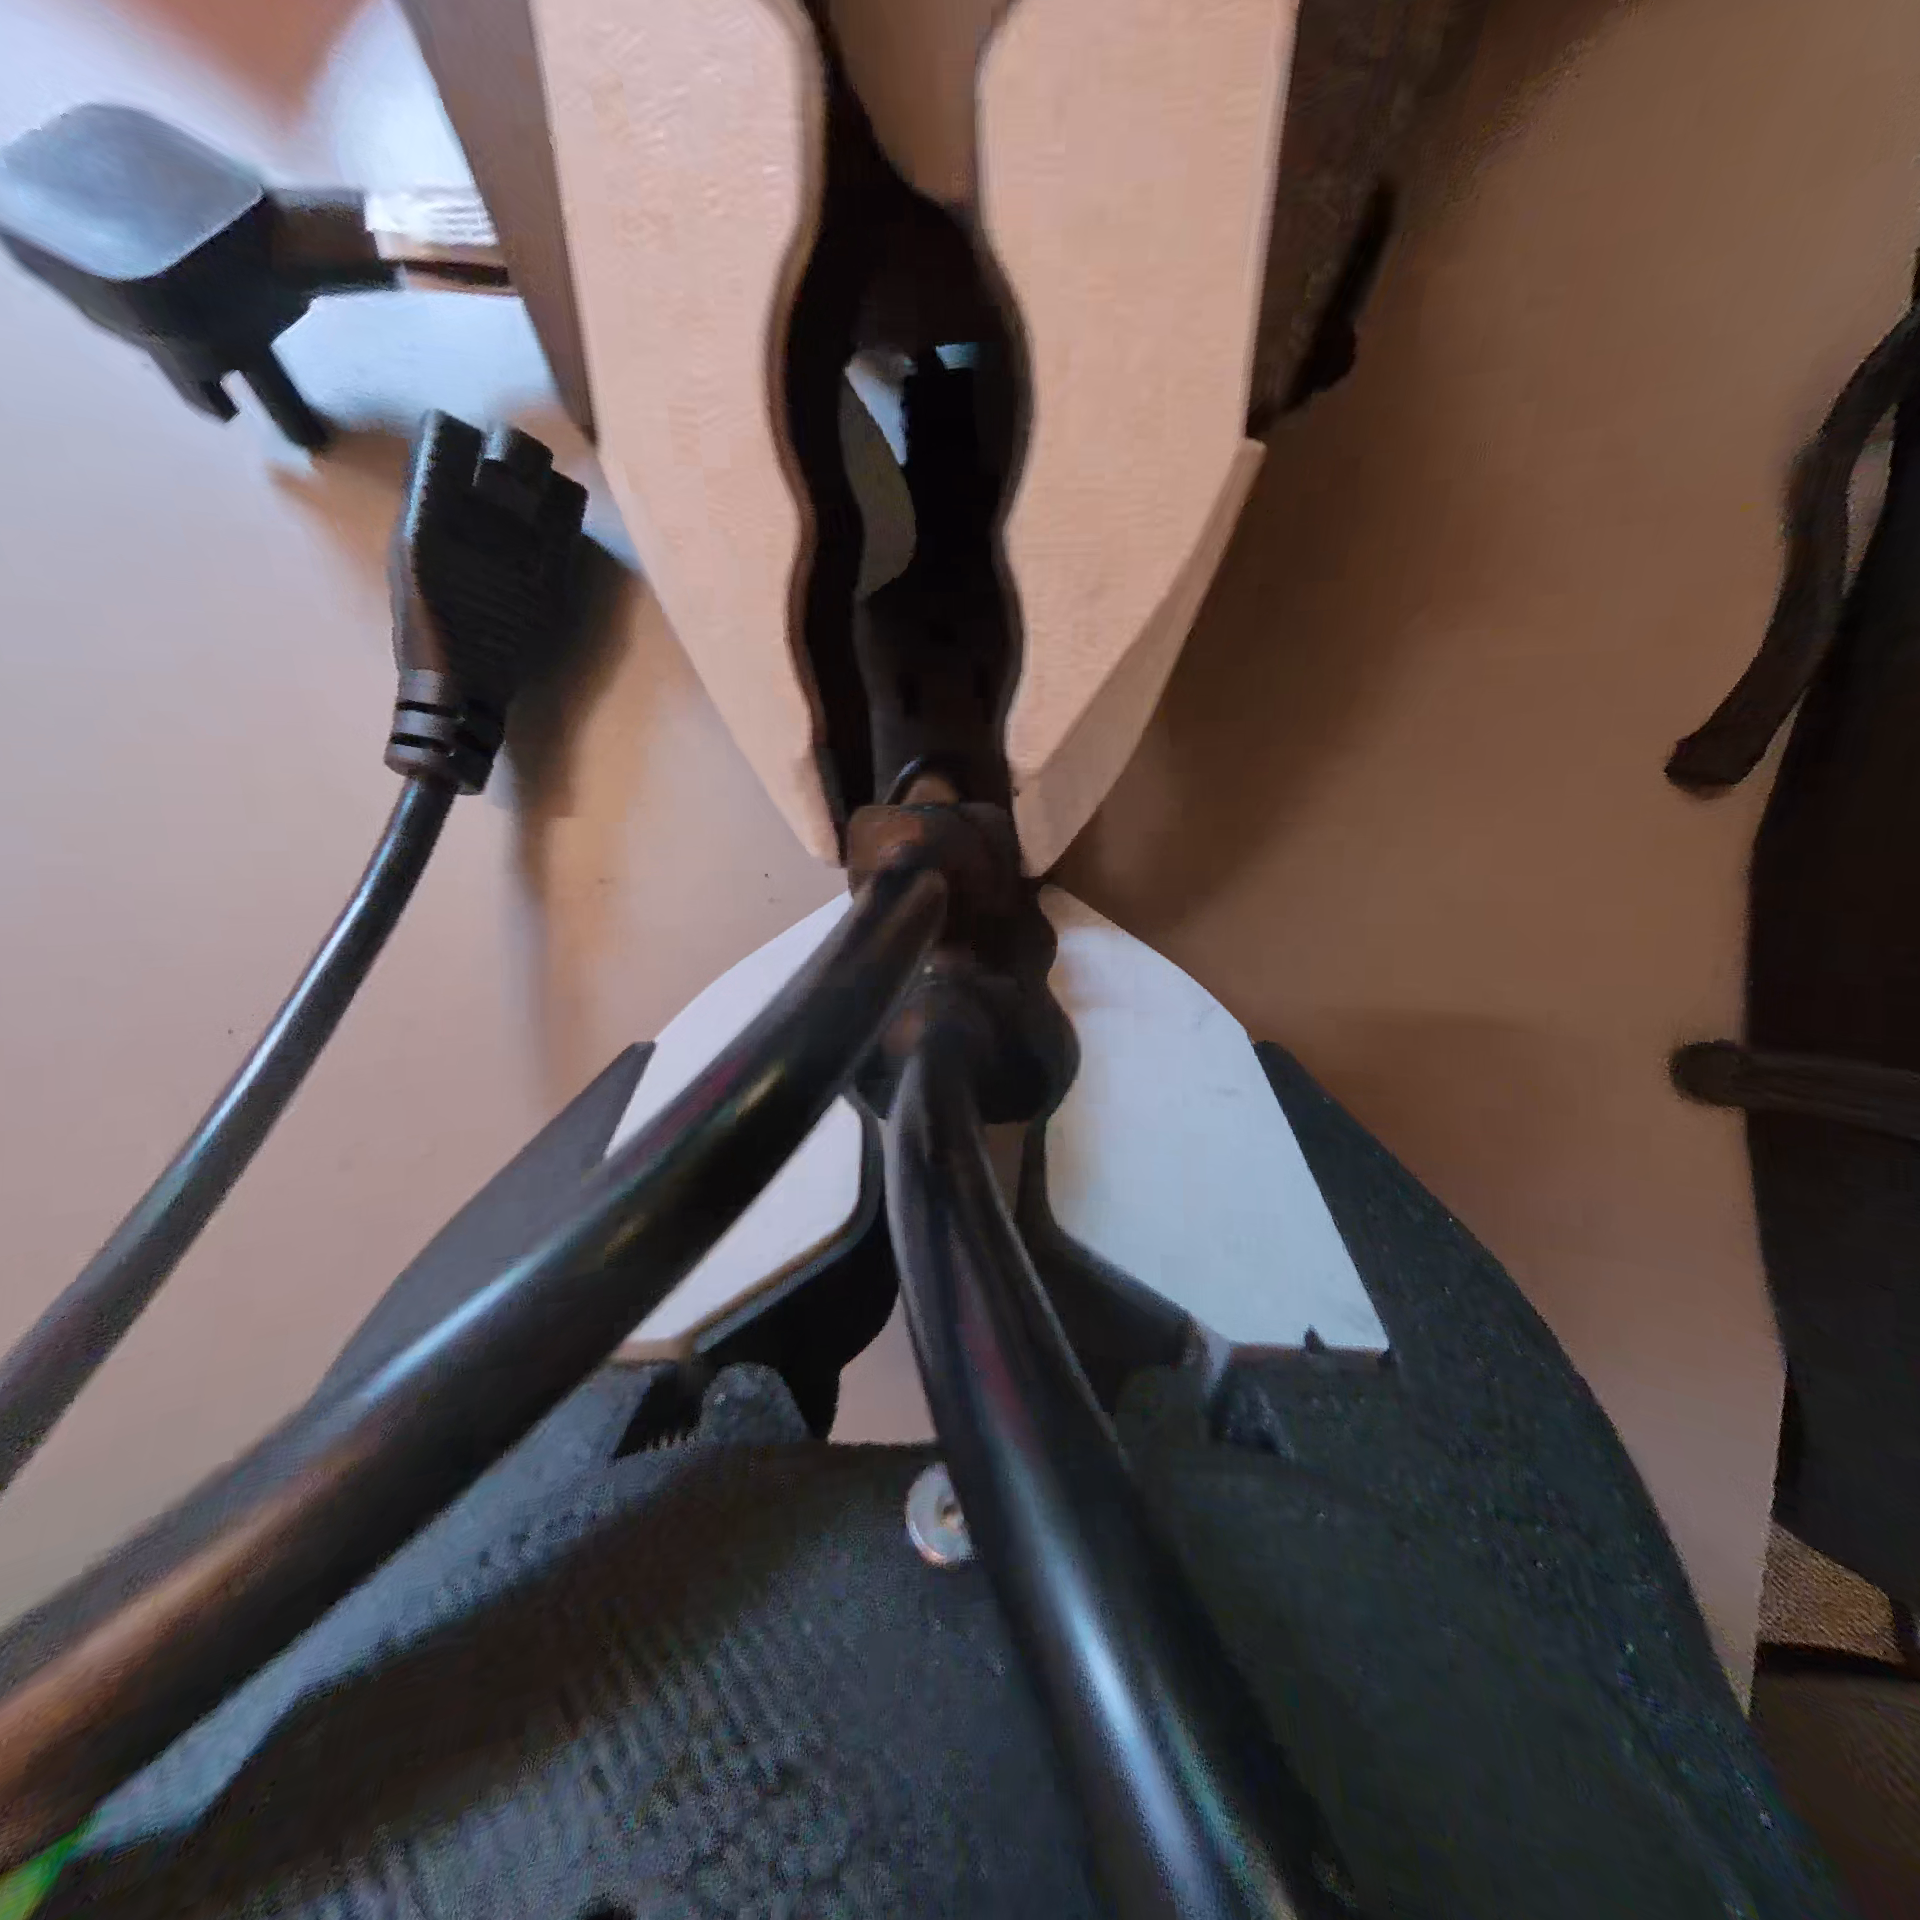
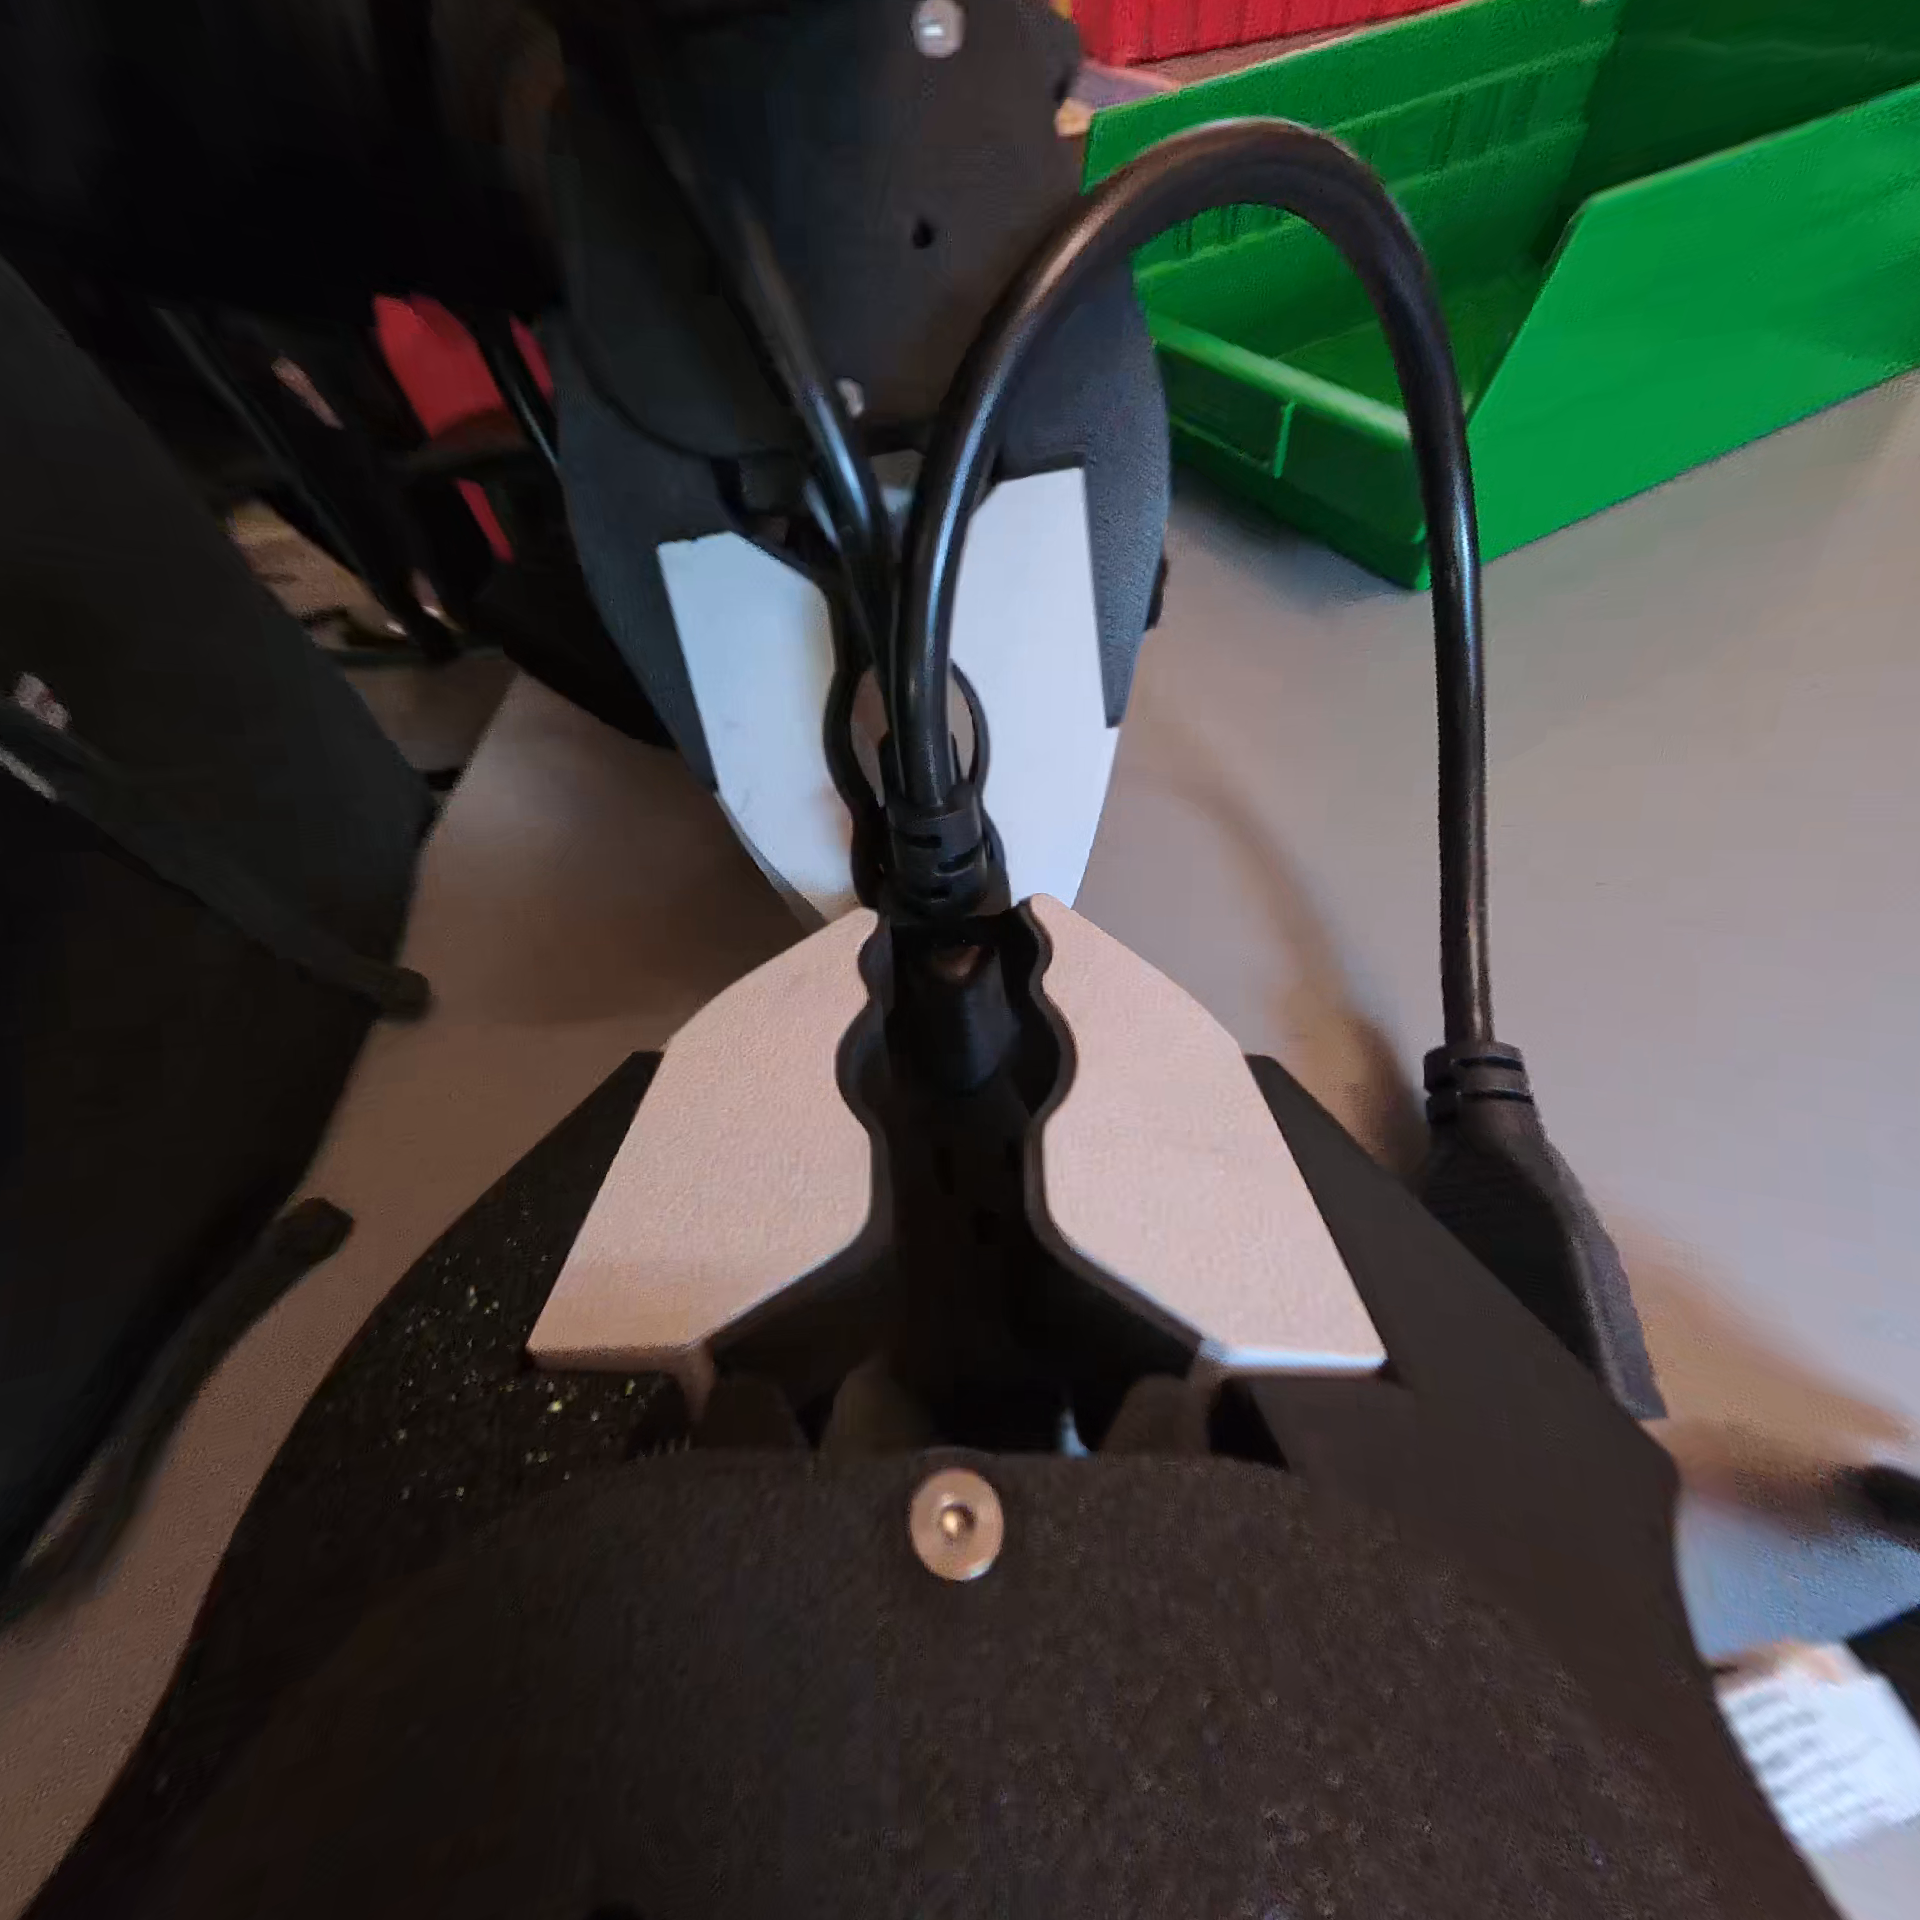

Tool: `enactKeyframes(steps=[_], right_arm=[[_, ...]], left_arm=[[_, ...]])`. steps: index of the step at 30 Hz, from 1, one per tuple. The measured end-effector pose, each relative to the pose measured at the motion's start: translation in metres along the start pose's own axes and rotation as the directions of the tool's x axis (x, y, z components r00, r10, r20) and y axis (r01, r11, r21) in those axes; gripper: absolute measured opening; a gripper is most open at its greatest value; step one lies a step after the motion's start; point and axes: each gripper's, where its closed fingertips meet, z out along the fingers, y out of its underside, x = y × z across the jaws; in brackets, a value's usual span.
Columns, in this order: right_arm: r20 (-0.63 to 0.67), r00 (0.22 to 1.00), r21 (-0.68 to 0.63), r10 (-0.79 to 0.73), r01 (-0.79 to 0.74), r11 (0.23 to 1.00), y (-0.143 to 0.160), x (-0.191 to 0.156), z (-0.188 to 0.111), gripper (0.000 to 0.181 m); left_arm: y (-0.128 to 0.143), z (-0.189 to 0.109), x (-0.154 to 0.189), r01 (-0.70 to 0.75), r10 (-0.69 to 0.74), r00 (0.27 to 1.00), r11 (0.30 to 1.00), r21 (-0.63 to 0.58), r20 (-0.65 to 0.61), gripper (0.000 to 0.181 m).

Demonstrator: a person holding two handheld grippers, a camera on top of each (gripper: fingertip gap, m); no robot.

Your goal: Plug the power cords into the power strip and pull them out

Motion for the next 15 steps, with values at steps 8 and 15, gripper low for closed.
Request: enactKeyframes(steps=[8,15], right_arm=[[-0.037,0.987,0.006,-0.157,0.157,0.988,-0.001,-0.007,-0.003,0.017],[0.064,0.998,0.014,0.022,-0.023,1.0,-0.002,0.001,-0.003,0.017]], left_arm=[[-0.002,0.001,0.001,0.053,-0.051,0.997,0.998,0.037,-0.049,0.025],[-0.002,0.002,-0.002,0.03,-0.03,0.999,1.0,0.003,-0.016,0.024]])
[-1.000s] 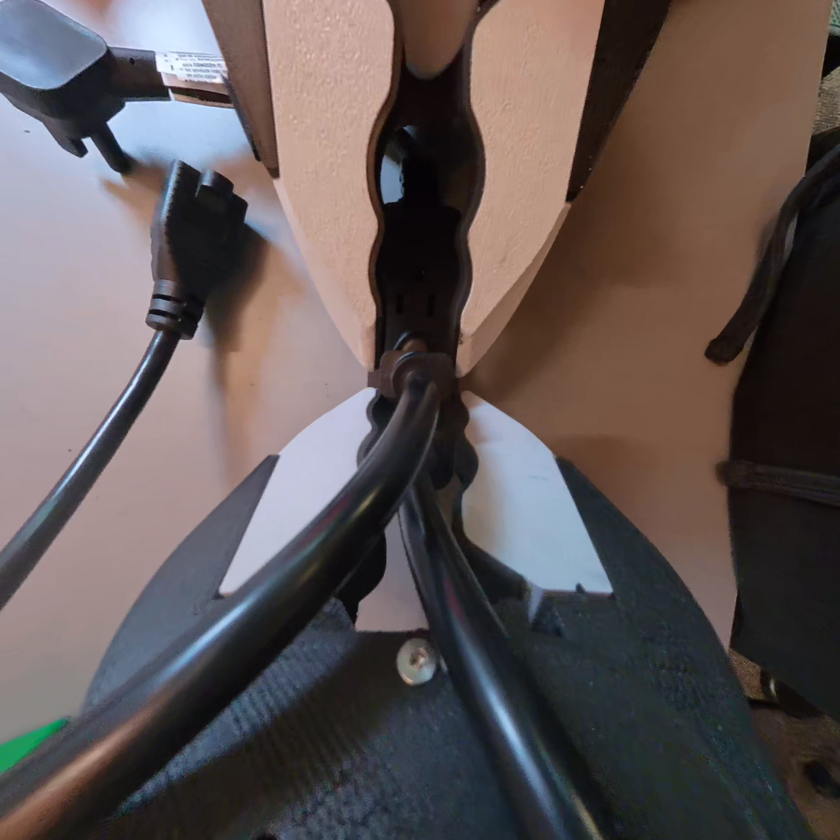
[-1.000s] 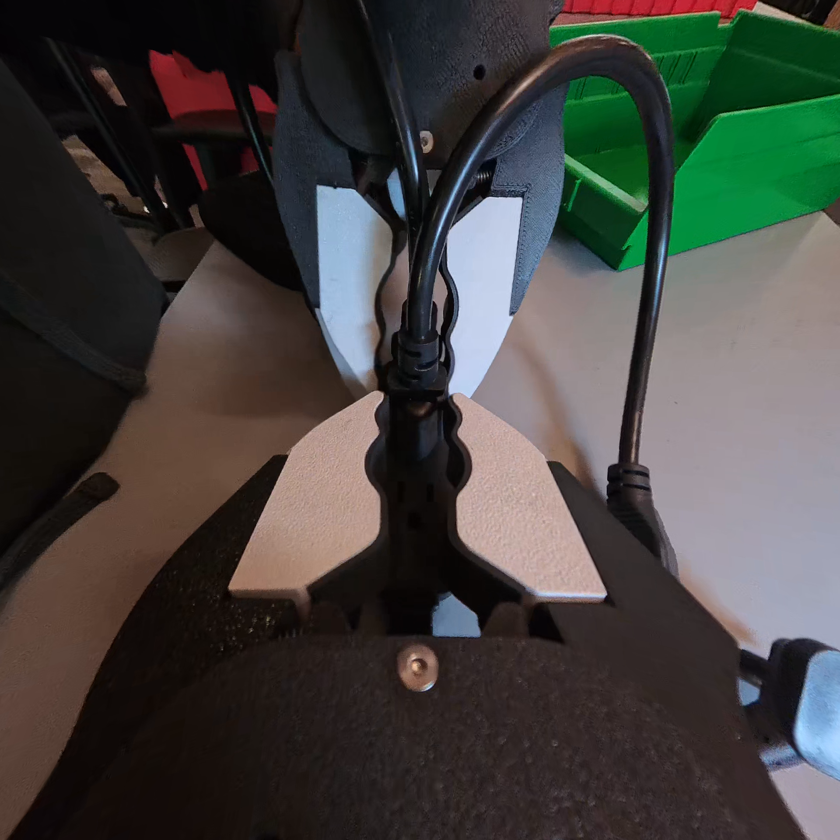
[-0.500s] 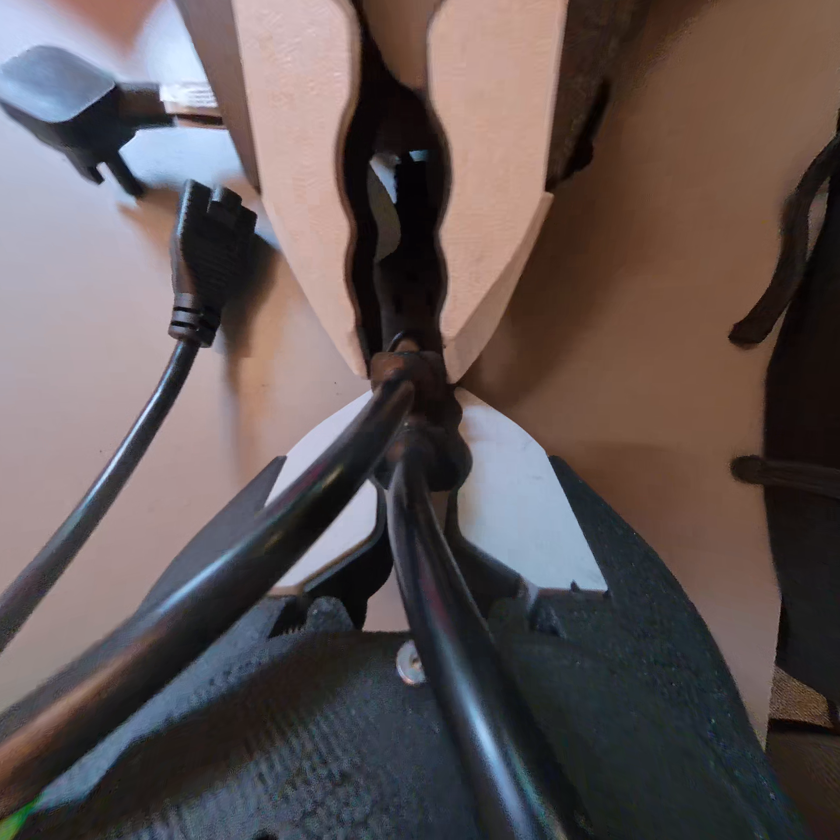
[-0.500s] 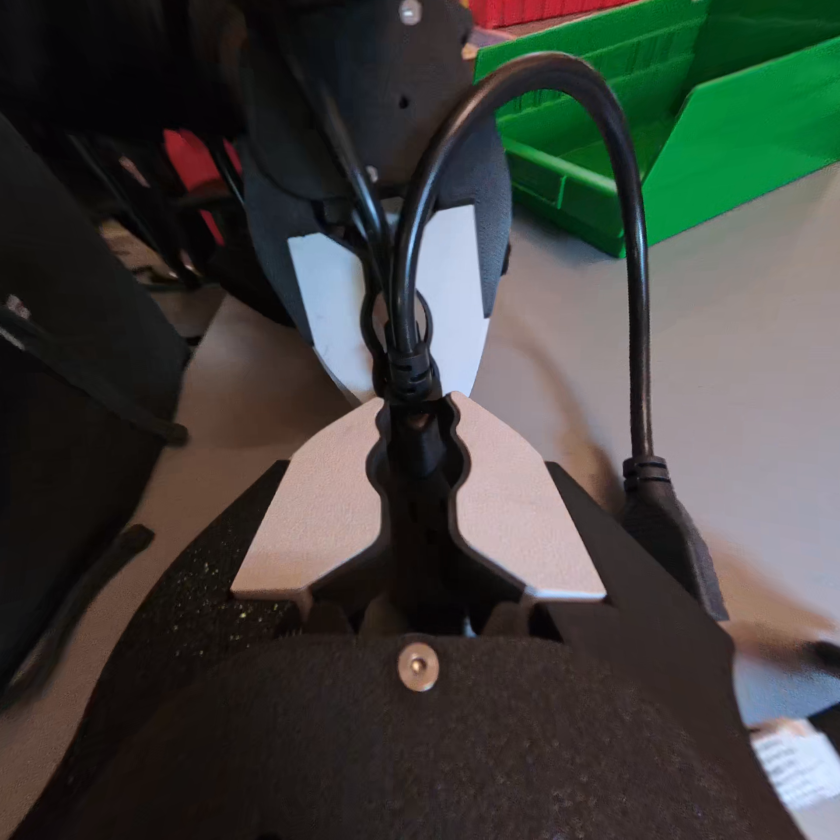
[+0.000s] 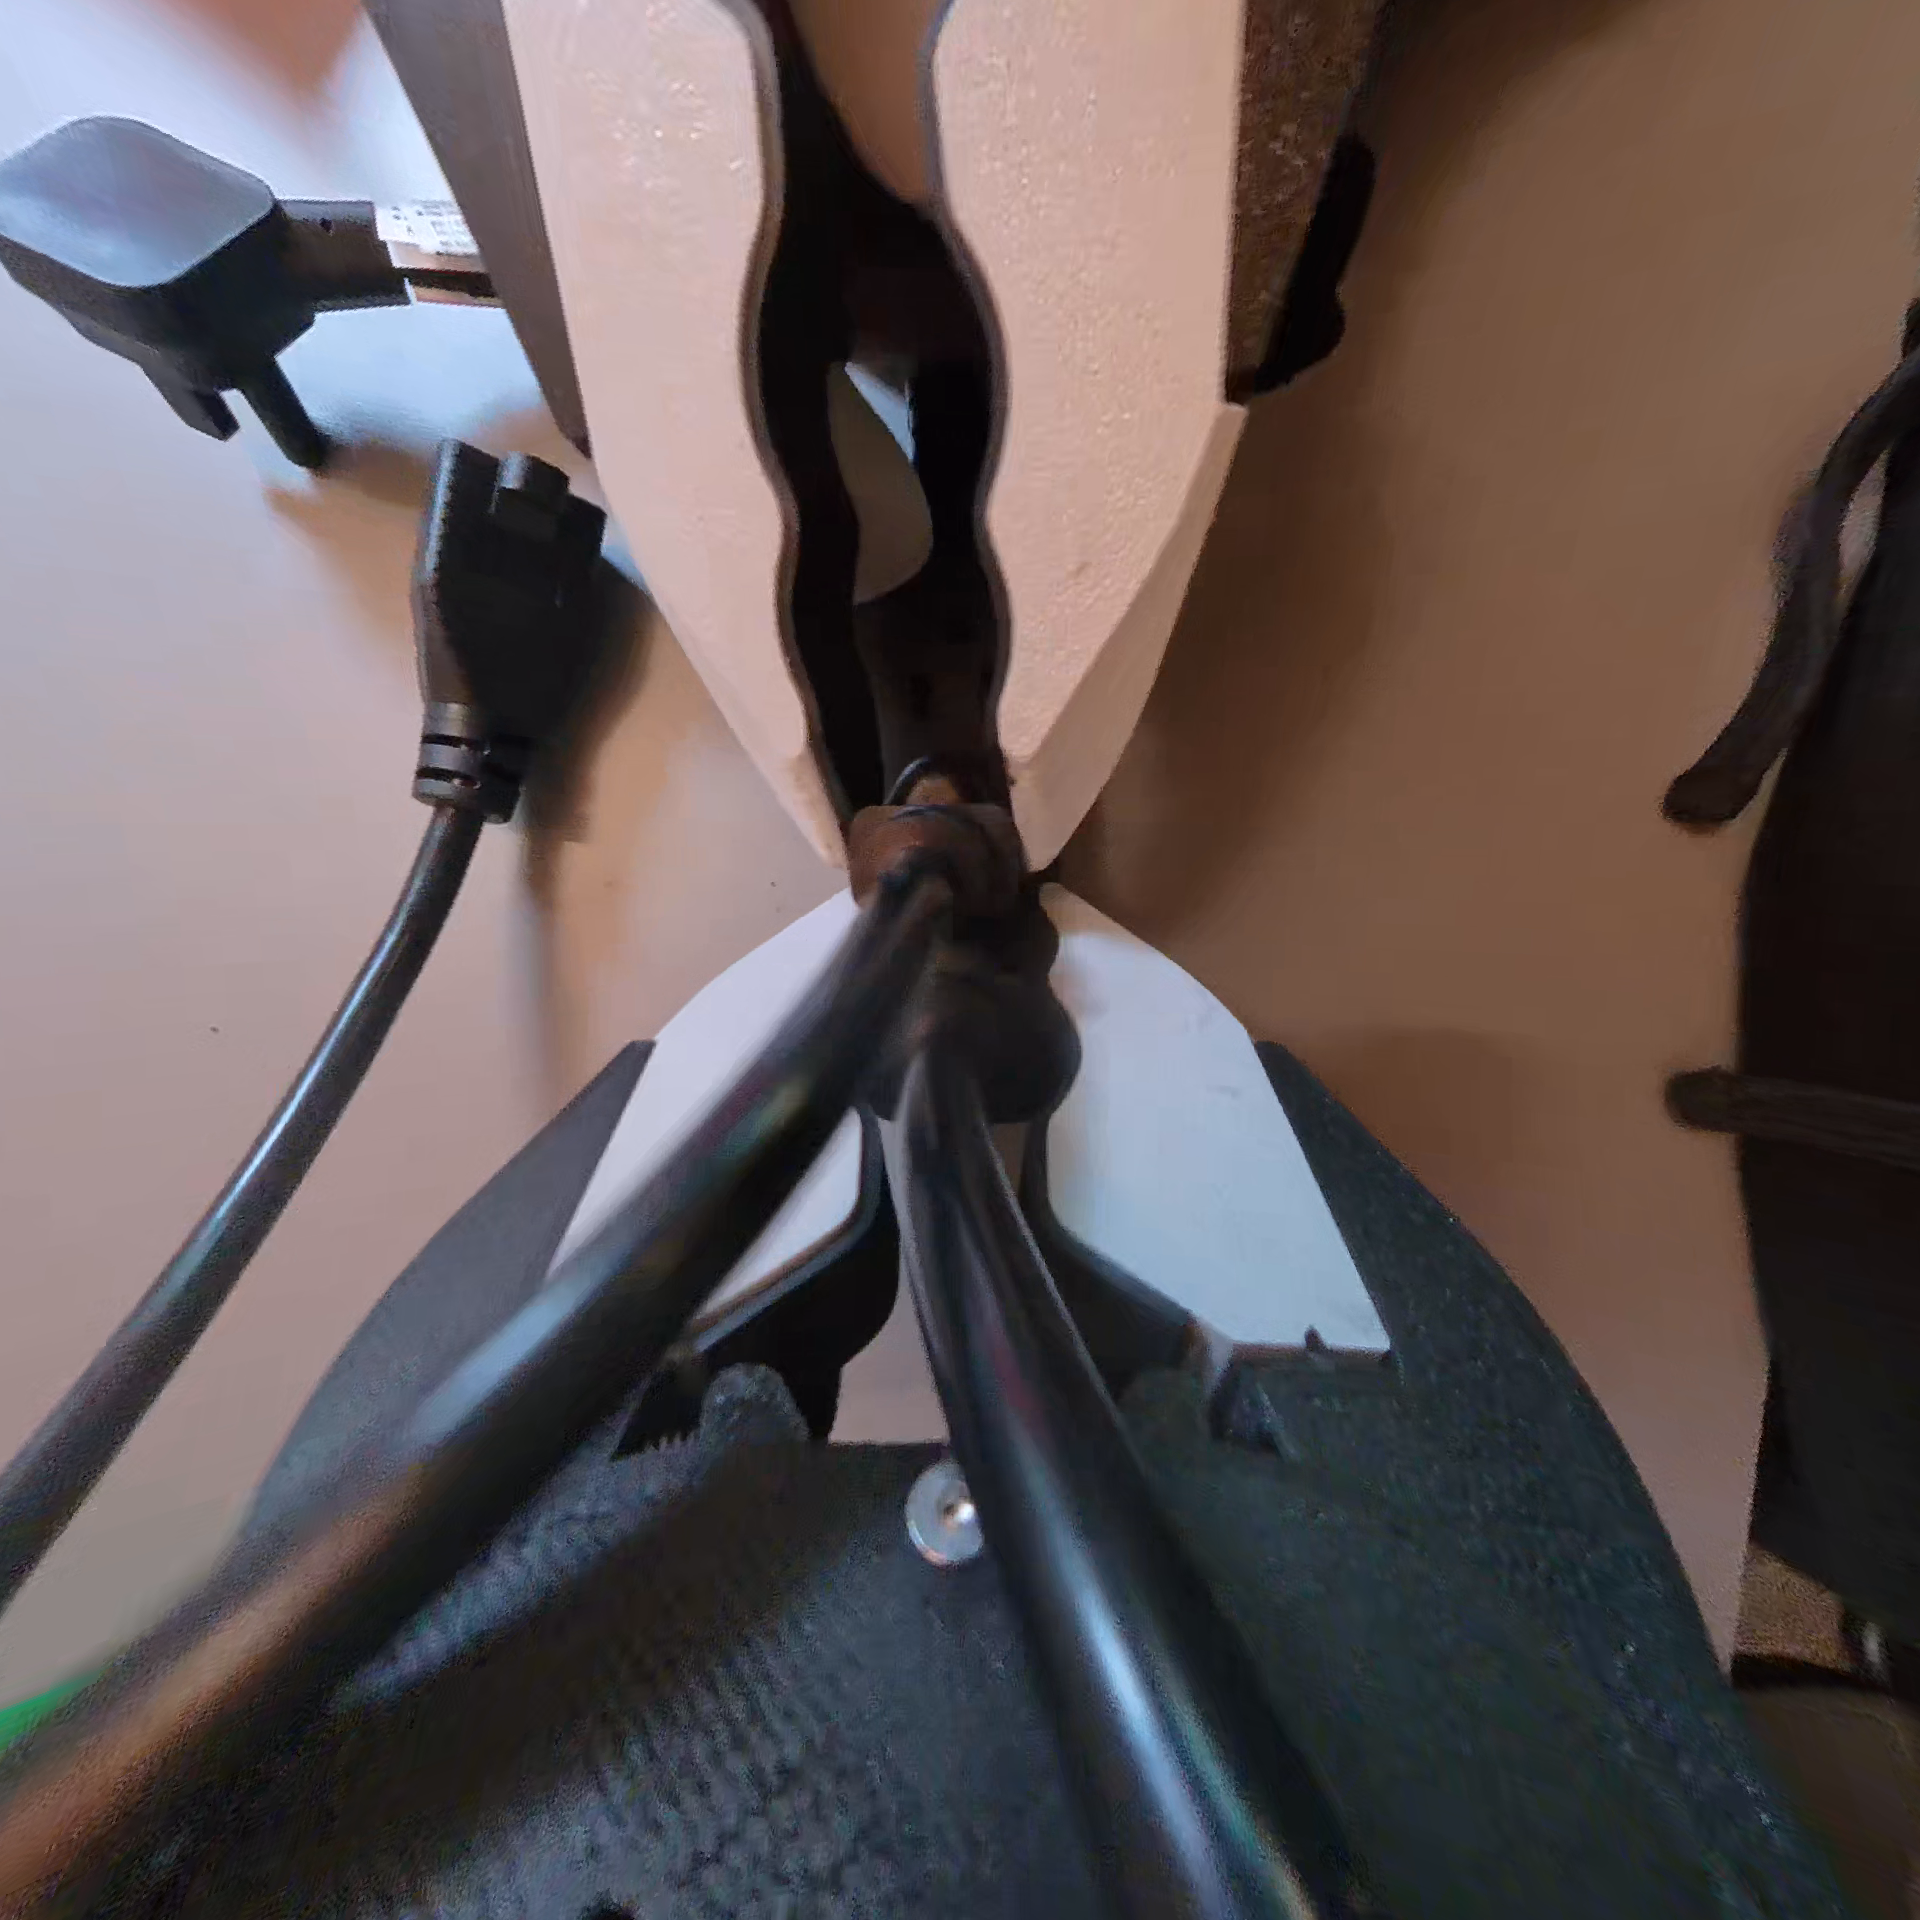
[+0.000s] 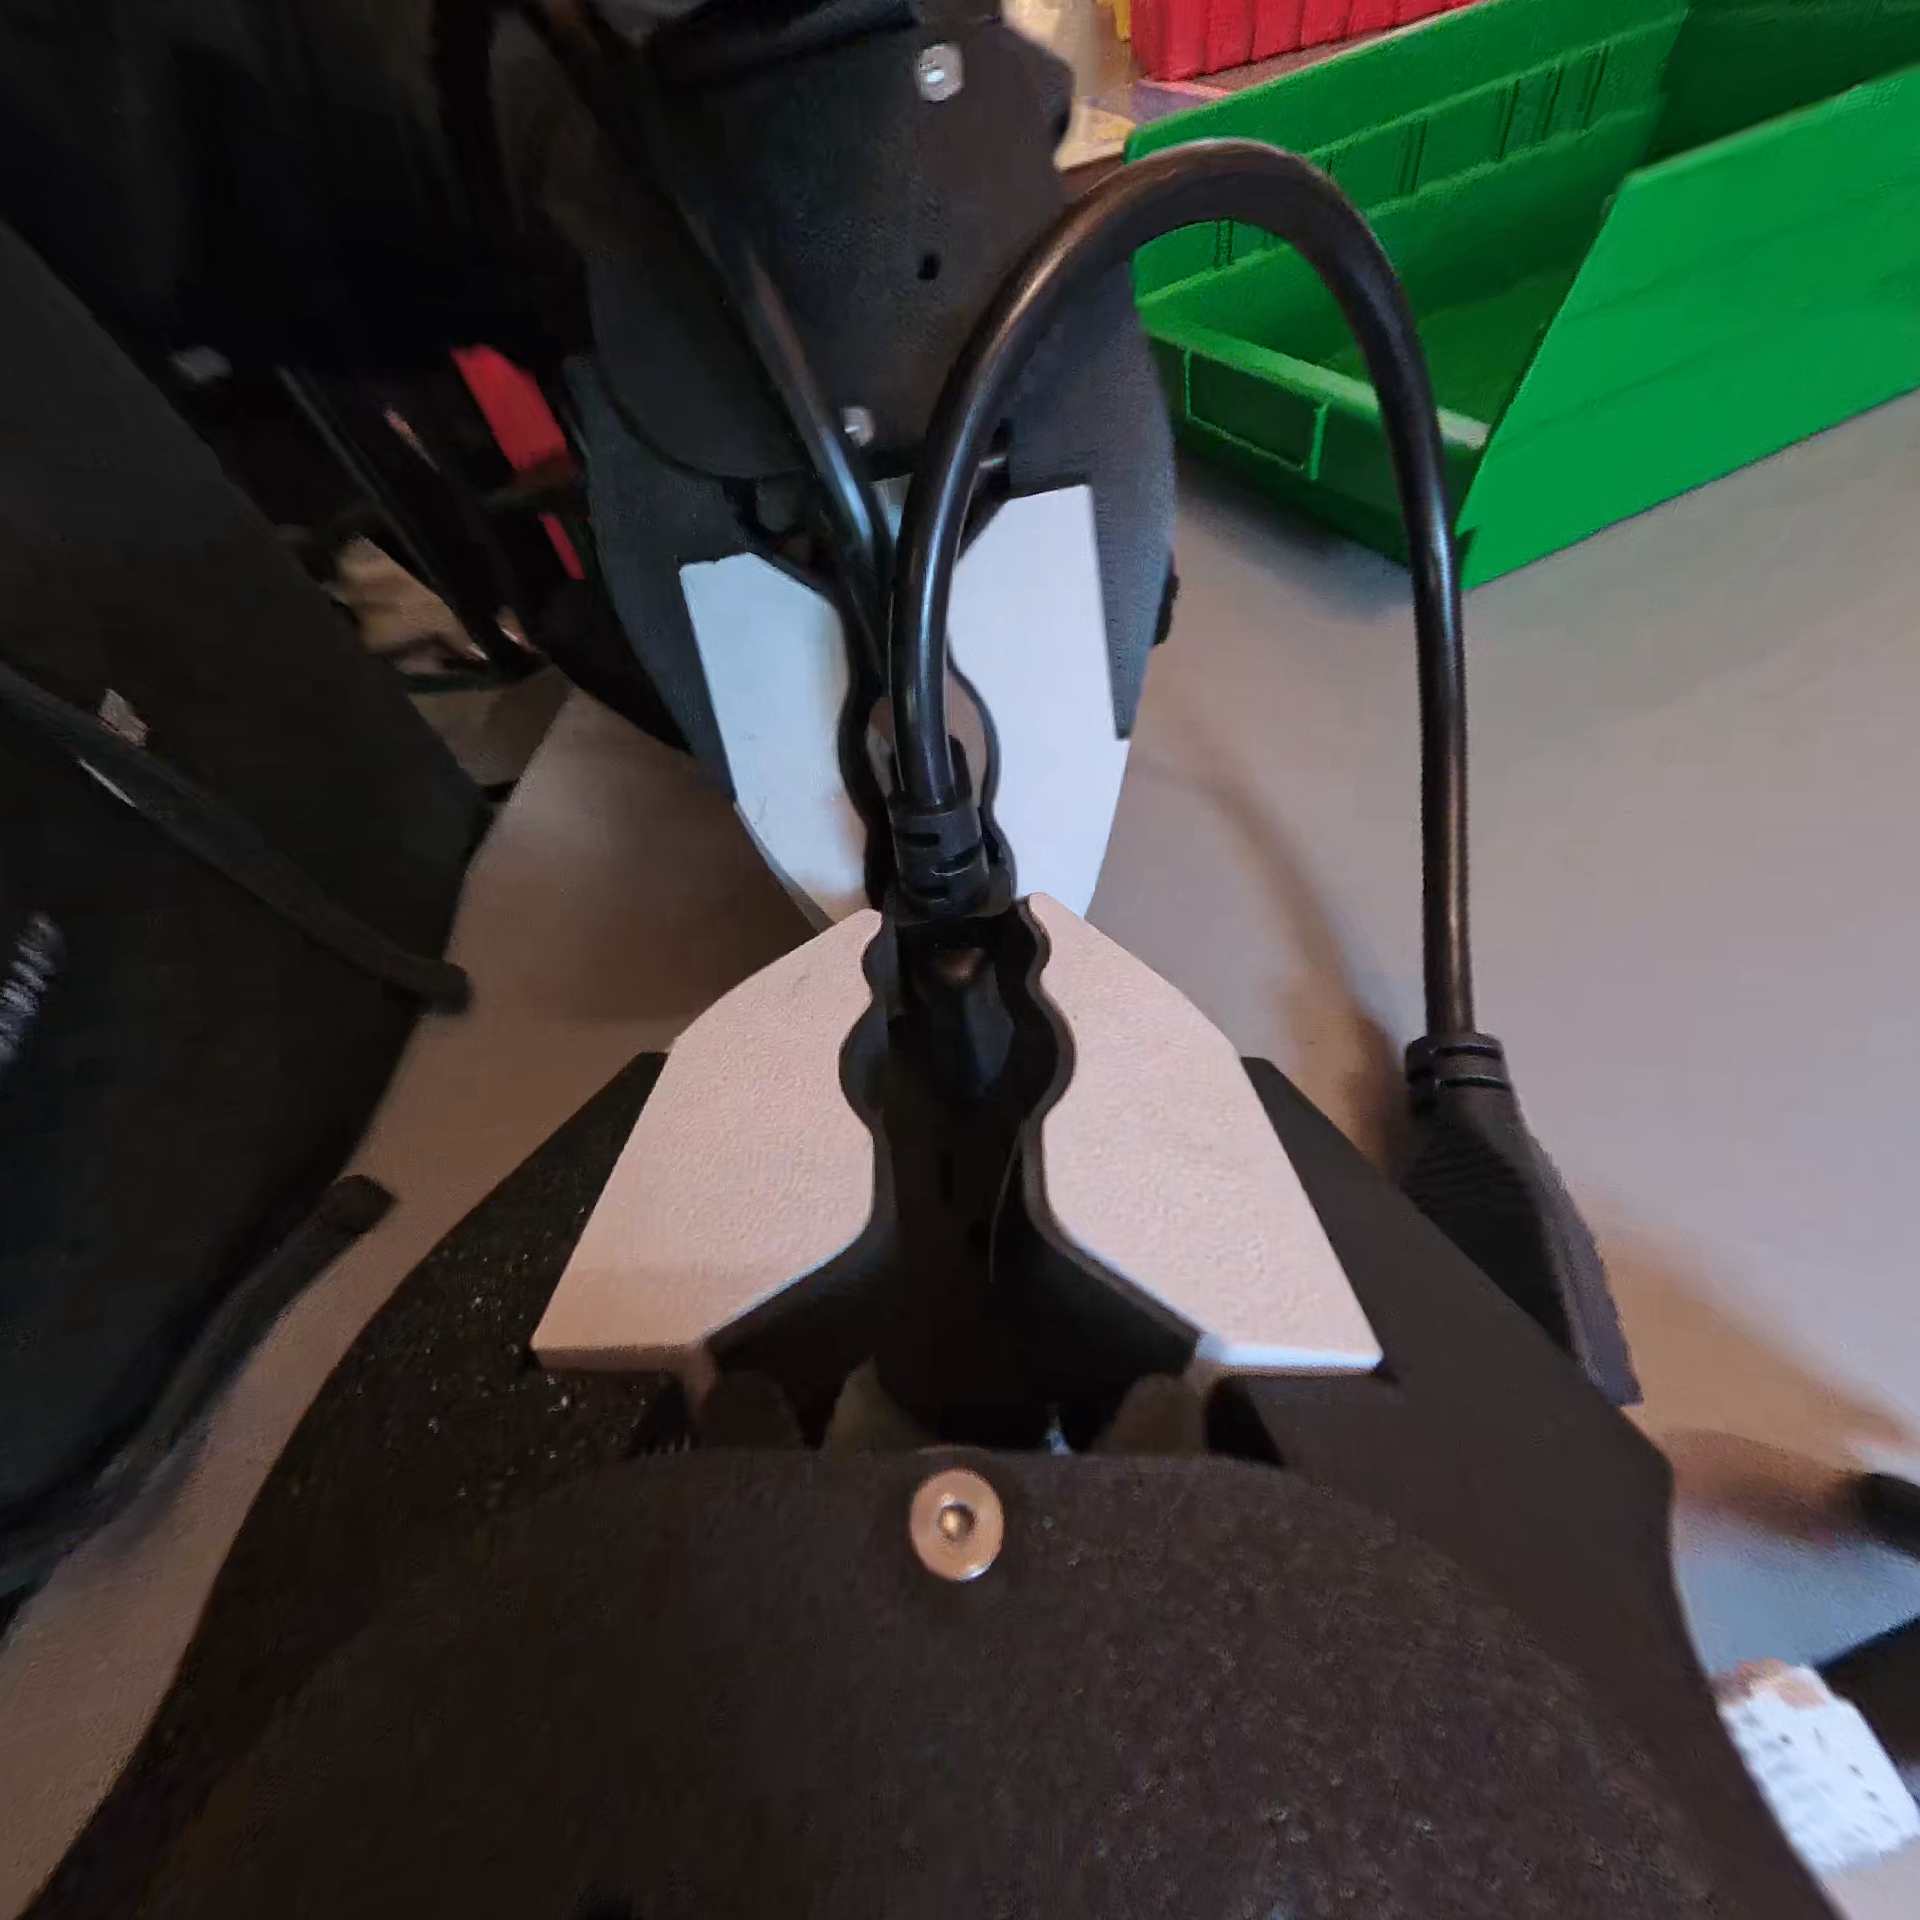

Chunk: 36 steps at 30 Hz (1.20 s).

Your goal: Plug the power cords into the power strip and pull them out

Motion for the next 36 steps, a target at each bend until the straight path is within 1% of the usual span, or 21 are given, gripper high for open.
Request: enactKeyframes(steps=[2,3,4,7,8,9,10,11,12,13,14,15,17,19,21,23,25,27,29,33,36], right_arm=[[-0.062,0.988,0.005,-0.141,0.141,0.99,-0.002,-0.007,0.0,0.017],[-0.069,0.983,0.0,-0.17,0.171,0.985,-0.001,-0.009,0.0,0.017],[-0.052,0.988,0.003,-0.143,0.143,0.99,-0.001,-0.008,0.0,0.017],[0.02,0.999,0.049,0.036,-0.037,0.998,-0.005,0.002,-0.003,0.017],[0.023,0.999,0.051,0.035,-0.036,0.998,-0.005,0.001,-0.003,0.017],[-0.006,0.999,0.054,-0.054,0.054,0.997,-0.007,-0.005,-0.001,0.019],[0.033,0.992,0.094,-0.119,0.115,0.989,-0.014,-0.02,-0.002,0.018],[0.119,0.987,0.14,-0.106,0.089,0.986,-0.022,-0.036,-0.001,0.018],[0.062,0.988,0.102,-0.142,0.135,0.986,-0.015,-0.029,0.001,0.019],[-0.015,0.993,0.058,-0.12,0.121,0.991,-0.008,-0.011,-0.004,0.019],[-0.031,0.996,0.101,-0.084,0.087,0.991,-0.013,-0.001,-0.015,0.019],[-0.026,0.998,0.156,-0.051,0.055,0.986,-0.023,0.003,-0.026,0.018],[-0.009,0.999,0.235,-0.043,0.044,0.971,-0.039,0.003,-0.042,0.017],[-0.028,0.999,0.271,-0.034,0.04,0.962,-0.05,0.007,-0.054,0.017],[-0.032,0.999,0.311,0.006,0.004,0.95,-0.056,0.014,-0.066,0.017],[-0.013,0.999,0.348,0.042,-0.035,0.937,-0.06,0.018,-0.075,0.016],[-0.011,0.997,0.373,0.072,-0.063,0.926,-0.062,0.021,-0.082,0.016],[0.001,0.993,0.382,0.116,-0.107,0.918,-0.062,0.023,-0.086,0.016],[0.007,0.991,0.363,0.132,-0.125,0.923,-0.06,0.023,-0.089,0.016],[-0.056,0.994,0.287,0.098,-0.078,0.955,-0.059,0.024,-0.093,0.016],[-0.106,0.993,0.255,0.061,-0.032,0.966,-0.067,0.023,-0.102,0.016]], left_arm=[[0.0,0.0,0.001,0.019,-0.018,0.999,1.0,0.013,-0.036,0.027],[0.0,0.0,0.003,0.013,-0.012,0.999,1.0,0.023,-0.04,0.028],[-0.001,0.0,0.004,0.009,-0.008,0.999,1.0,0.023,-0.032,0.026],[-0.002,0.001,0.001,0.028,-0.028,1.0,0.999,0.02,0.009,0.024],[-0.003,0.001,0.001,0.024,-0.025,1.0,0.999,0.028,0.006,0.024],[-0.002,0.001,0.001,0.018,-0.018,1.0,0.999,0.03,-0.01,0.025],[-0.002,0.001,-0.002,0.03,-0.03,1.0,0.999,0.03,-0.003,0.025],[-0.003,0.001,-0.007,0.046,-0.047,0.999,0.998,0.047,0.013,0.025],[-0.003,0.0,-0.008,0.044,-0.045,0.999,0.998,0.046,0.017,0.023],[-0.002,0.0,-0.004,0.037,-0.038,0.999,0.998,0.044,0.01,0.024],[-0.003,0.0,0.003,0.043,-0.042,0.999,0.997,0.064,-0.017,0.024],[-0.004,0.0,0.004,0.049,-0.048,0.999,0.996,0.077,-0.018,0.025],[-0.003,-0.001,0.002,0.075,-0.075,0.997,0.994,0.083,-0.009,0.024],[-0.005,0.0,0.0,0.092,-0.092,0.996,0.991,0.102,-0.002,0.024],[-0.007,0.001,-0.001,0.087,-0.089,0.996,0.99,0.107,0.005,0.025],[-0.01,0.001,-0.001,0.089,-0.091,0.996,0.989,0.116,0.006,0.032],[-0.014,-0.001,0.0,0.092,-0.094,0.996,0.985,0.149,0.006,0.034],[-0.015,-0.004,-0.001,0.095,-0.098,0.995,0.98,0.173,0.013,0.038],[-0.017,-0.008,-0.002,0.108,-0.113,0.994,0.972,0.209,0.012,0.042],[-0.016,-0.013,-0.003,0.15,-0.154,0.988,0.949,0.277,-0.008,0.046],[-0.017,-0.014,-0.001,0.159,-0.158,0.987,0.932,0.325,-0.028,0.046]])
